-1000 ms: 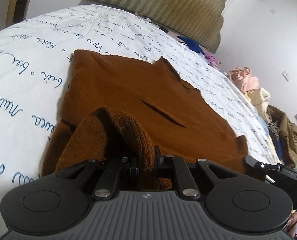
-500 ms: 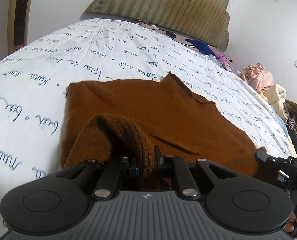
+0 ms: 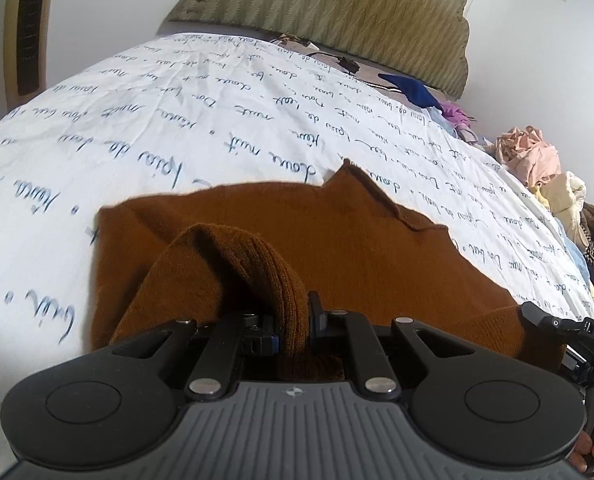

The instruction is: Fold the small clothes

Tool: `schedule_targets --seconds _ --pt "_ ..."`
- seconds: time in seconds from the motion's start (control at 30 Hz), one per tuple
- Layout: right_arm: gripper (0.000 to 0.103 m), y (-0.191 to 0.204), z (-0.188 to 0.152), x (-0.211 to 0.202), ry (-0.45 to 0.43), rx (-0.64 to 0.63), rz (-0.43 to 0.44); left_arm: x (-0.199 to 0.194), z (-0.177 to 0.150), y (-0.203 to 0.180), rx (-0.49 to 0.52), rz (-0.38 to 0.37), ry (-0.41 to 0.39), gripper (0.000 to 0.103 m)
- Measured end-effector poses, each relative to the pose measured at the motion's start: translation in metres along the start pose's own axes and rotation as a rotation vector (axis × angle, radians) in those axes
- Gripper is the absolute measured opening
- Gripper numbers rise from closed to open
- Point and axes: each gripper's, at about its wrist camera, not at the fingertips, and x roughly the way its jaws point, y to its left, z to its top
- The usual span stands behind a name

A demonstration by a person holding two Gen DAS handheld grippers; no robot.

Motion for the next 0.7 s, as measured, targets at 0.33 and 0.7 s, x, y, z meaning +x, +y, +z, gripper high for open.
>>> schedule_targets --seconds 0.33,0.7 --pt "0.009 -0.012 0.026 0.034 -0.037 0.061 -0.036 0.042 0.034 0.002 -0.028 0.016 0.035 0.013" --pt "0.009 -0.032 0.026 0.047 -0.074 0.098 -0.121 0.056 0.041 0.024 -0.073 -0.075 0.091 0.013"
